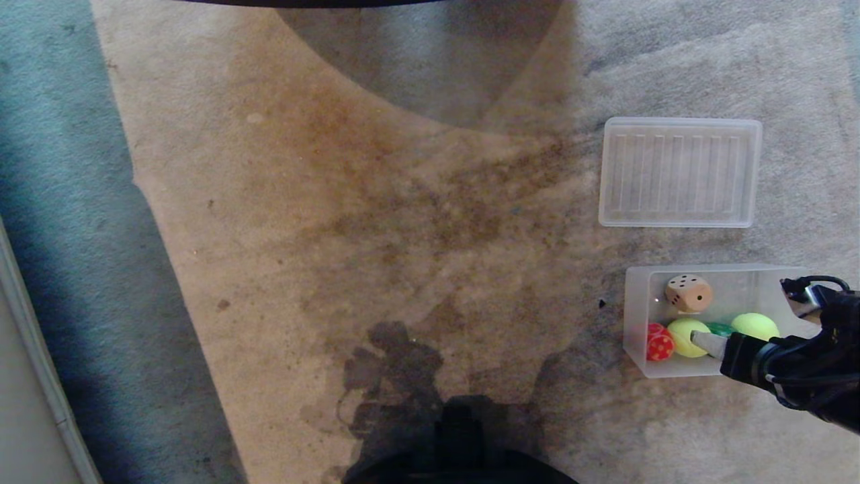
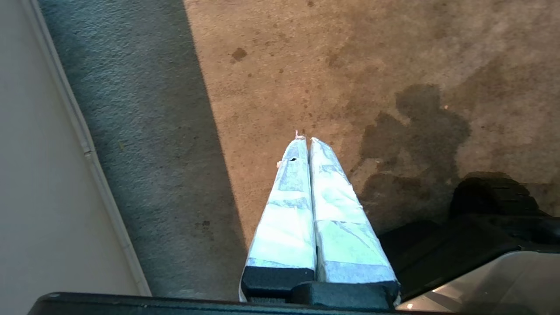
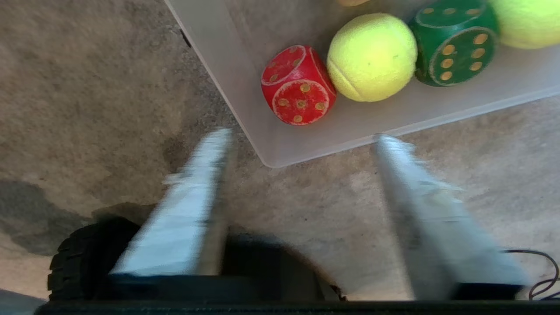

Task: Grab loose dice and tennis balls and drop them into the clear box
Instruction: Pick up toys out of the box

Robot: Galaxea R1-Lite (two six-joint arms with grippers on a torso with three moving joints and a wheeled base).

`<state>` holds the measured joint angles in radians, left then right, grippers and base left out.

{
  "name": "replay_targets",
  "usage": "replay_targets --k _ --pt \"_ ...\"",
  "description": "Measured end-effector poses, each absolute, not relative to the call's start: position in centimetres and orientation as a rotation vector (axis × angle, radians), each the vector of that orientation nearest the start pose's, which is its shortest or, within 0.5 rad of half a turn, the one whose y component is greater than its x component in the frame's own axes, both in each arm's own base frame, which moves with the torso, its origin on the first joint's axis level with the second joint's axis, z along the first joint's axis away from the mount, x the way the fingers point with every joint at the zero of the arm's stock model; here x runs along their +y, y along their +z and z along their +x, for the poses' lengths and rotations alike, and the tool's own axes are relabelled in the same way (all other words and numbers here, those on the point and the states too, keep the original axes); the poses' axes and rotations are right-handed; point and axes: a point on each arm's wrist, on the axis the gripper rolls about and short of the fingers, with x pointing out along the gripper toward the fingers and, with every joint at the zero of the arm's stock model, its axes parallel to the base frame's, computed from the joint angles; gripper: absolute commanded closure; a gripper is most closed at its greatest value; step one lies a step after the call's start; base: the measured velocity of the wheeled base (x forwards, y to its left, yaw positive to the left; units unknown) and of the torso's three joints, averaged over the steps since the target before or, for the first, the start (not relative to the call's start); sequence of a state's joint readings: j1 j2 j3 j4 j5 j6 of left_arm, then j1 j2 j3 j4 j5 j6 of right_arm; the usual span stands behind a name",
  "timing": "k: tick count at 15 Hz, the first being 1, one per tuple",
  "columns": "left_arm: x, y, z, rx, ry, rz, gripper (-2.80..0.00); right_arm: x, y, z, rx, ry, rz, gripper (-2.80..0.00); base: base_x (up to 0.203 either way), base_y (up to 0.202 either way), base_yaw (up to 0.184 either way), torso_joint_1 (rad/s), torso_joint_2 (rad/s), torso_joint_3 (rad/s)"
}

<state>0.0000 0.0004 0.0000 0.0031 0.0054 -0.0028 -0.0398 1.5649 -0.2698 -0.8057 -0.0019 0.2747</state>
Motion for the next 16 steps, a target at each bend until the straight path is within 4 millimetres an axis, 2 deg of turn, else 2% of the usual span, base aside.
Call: replay_targets --k 3,5,9,13,16 --pt "0.0 7.5 -2.3 0.003 0.006 -0.003 0.0 -0.8 10.7 20.2 0.495 -0.101 0.26 0.0 0.0 0.0 0.0 0.0 0.0 0.0" --pt "0.0 7.5 -2.3 0.003 0.006 -0.003 0.0 -0.6 11.2 18.6 0.543 -0.094 0.231 0.0 0.0 0.0 0.0 0.0 0.0 0.0" --pt "0.0 7.5 -2.3 0.004 0.005 -0.003 0.0 -0.3 13.9 12.4 0.502 -0.062 0.171 0.0 0.0 0.0 0.0 0.0 0.0 0.0" --pt "0.0 7.5 -2.3 0.003 0.005 -0.002 0.0 -0.1 13.4 7.8 0.554 -0.019 0.096 0.0 0.0 0.0 0.0 0.0 0.0 0.0" --pt "0.0 7.5 -2.3 0.003 0.005 -0.002 0.0 0.0 12.4 3.3 0.504 0.027 0.019 0.0 0.0 0.0 0.0 0.0 0.0 0.0"
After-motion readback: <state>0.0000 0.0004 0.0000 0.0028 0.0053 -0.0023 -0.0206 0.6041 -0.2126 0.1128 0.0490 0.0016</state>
